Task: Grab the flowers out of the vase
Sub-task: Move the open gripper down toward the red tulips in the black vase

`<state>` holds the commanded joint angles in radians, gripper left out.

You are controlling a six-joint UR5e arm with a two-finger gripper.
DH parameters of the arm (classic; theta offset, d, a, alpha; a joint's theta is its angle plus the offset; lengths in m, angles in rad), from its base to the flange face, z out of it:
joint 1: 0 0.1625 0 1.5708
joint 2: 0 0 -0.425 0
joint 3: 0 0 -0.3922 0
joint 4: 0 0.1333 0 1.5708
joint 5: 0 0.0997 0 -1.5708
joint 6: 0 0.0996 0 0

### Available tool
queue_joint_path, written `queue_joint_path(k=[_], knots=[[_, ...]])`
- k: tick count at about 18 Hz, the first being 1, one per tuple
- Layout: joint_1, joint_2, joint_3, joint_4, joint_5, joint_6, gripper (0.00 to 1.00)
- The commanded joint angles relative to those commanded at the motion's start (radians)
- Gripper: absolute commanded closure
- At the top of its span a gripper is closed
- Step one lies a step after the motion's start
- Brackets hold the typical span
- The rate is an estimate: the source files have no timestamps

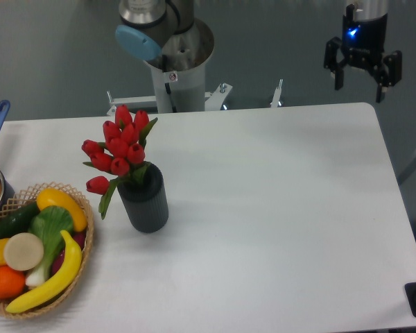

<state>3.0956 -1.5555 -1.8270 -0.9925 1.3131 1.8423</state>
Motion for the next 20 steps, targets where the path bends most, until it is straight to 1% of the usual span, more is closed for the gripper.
queue_joint_path(k=[3,6,9,11,15,18,20], knots=[[0.000,0.000,0.000,0.005,-0.006,-0.011,0.00],[0.000,-0.003,-0.006,0.002,-0.037,-0.026,0.00],[-0.003,-0.003,-0.029,0.009,-0.092,-0.110,0.00],[-0.006,-0.003,-0.041,0.009,-0.156,-0.165,0.00],[-0.015,-0.002,-0.057,0.011,-0.248,-0.316,0.00],[-0.032,-0.008,-0.084,0.020,-0.317,-0.382,0.00],[-0.057,-0.006,-0.097,0.026,-0.356,-0.412,0.00]])
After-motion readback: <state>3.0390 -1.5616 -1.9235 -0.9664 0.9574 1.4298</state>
